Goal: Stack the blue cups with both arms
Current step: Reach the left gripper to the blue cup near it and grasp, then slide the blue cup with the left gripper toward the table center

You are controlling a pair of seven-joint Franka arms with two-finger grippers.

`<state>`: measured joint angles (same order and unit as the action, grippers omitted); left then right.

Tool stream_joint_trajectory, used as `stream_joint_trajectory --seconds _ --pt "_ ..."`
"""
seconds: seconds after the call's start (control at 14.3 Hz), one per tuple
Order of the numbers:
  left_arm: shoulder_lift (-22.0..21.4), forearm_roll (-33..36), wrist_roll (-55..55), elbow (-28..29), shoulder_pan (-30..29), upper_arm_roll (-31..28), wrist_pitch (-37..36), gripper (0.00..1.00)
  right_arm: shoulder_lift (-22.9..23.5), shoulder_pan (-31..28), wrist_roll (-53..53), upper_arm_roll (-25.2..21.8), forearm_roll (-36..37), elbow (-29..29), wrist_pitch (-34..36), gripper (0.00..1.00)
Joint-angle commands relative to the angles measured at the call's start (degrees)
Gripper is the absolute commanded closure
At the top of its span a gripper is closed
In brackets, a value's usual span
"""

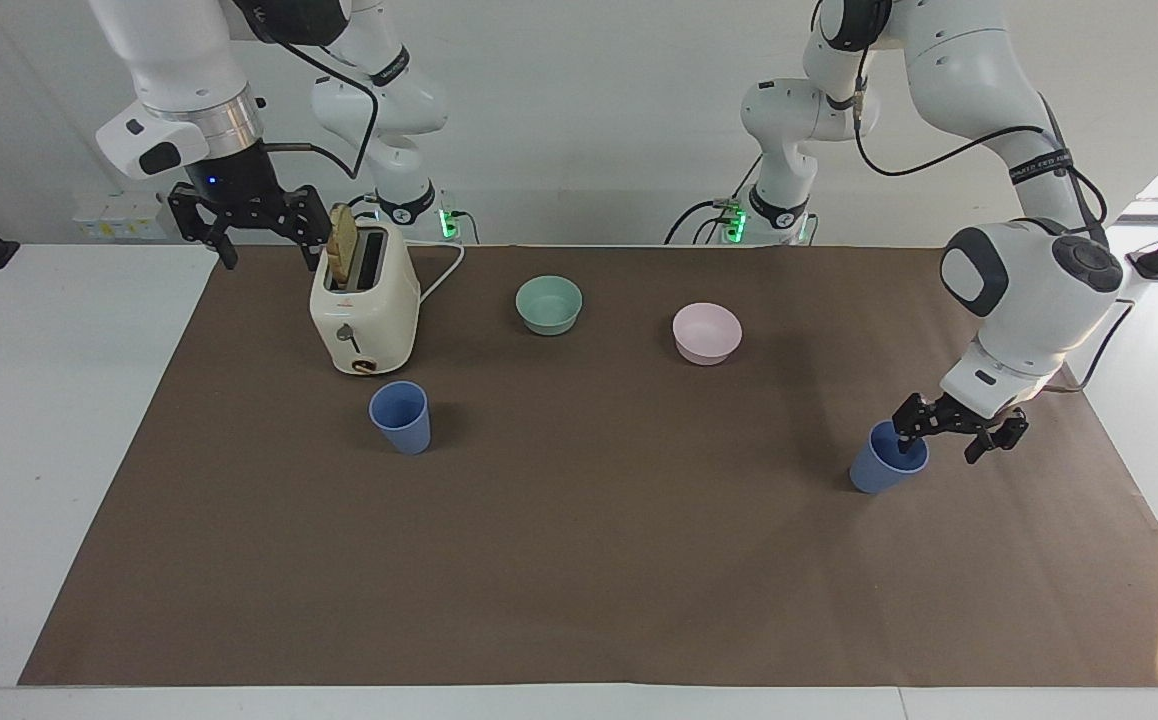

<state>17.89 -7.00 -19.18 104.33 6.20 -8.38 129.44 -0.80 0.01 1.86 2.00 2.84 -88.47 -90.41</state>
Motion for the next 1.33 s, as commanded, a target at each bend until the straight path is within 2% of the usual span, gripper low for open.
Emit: stream_joint_trajectory --seconds 0.0,0.14,0.21,0.28,0.35,0.7,0.91,1.26 --pt "-1.28 -1.00 -0.69 3.68 0.30 -0.24 2.66 0.04 -1.13 -0.45 -0.63 0.03 -1.08 -1.35 -0.47 0.00" --pt "-1.37 -1.26 0.54 3.68 0.66 -0.24 2.40 0.38 -1.22 -0.45 -0.63 0.03 -1.08 -1.35 -0.47 0.00" --pt "-1.37 -1.27 0.37 3.60 0.66 -0.24 2.22 0.70 -1.22 -0.45 -0.71 0.03 -1.08 -1.35 -0.47 0.00" --pt "-1.37 -1.18 -0.06 3.51 0.66 -0.24 2.04 0.93 -1.22 -0.45 -0.63 0.03 -1.08 -1.35 -0.47 0.00" --pt "-1.28 -1.18 -0.07 3.16 0.66 -0.24 1.87 1.00 -1.22 -0.45 -0.71 0.03 -1.08 -1.35 -0.47 0.00" --pt "-2.24 -1.09 0.37 1.49 2.41 -0.32 0.99 1.00 -1.22 -0.45 -0.71 0.03 -1.08 -1.35 -0.38 0.00" --pt "-3.22 -0.48 1.42 1.22 5.57 -0.50 0.37 1.00 -1.22 -0.45 -0.71 0.03 -1.08 -1.35 -0.47 0.00" --pt "-3.66 -0.47 16.95 1.92 15.31 -0.33 0.46 1.00 -1.13 -0.53 -0.71 0.03 -1.08 -1.35 -0.47 0.00"
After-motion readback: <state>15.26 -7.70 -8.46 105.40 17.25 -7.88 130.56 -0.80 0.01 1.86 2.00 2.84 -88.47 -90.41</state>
